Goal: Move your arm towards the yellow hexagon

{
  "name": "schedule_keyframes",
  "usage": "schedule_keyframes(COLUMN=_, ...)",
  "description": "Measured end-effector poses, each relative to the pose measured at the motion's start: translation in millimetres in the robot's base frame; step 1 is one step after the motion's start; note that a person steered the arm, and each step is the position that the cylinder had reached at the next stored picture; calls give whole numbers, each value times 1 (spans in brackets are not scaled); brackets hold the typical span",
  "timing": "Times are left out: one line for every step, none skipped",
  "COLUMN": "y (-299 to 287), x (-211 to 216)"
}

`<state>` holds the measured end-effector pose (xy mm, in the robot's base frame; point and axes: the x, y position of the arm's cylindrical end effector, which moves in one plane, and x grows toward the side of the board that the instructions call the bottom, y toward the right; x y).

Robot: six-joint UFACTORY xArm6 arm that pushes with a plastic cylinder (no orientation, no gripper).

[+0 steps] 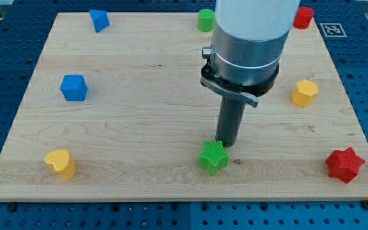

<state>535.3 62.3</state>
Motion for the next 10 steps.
schedule_keyframes(y=0, x=-5)
schedule_keyframes(y=0, x=-38)
schedule_keyframes(y=0, x=-75)
schedule_keyframes(y=0, x=-80)
schedule_keyframes(y=0, x=-80)
schedule_keyframes(y=0, x=-80)
schedule_keyframes(y=0, x=-80)
schedule_keyframes(y=0, x=-94)
schedule_keyframes(y=2, x=-128)
schedule_keyframes(y=18, x=-153)
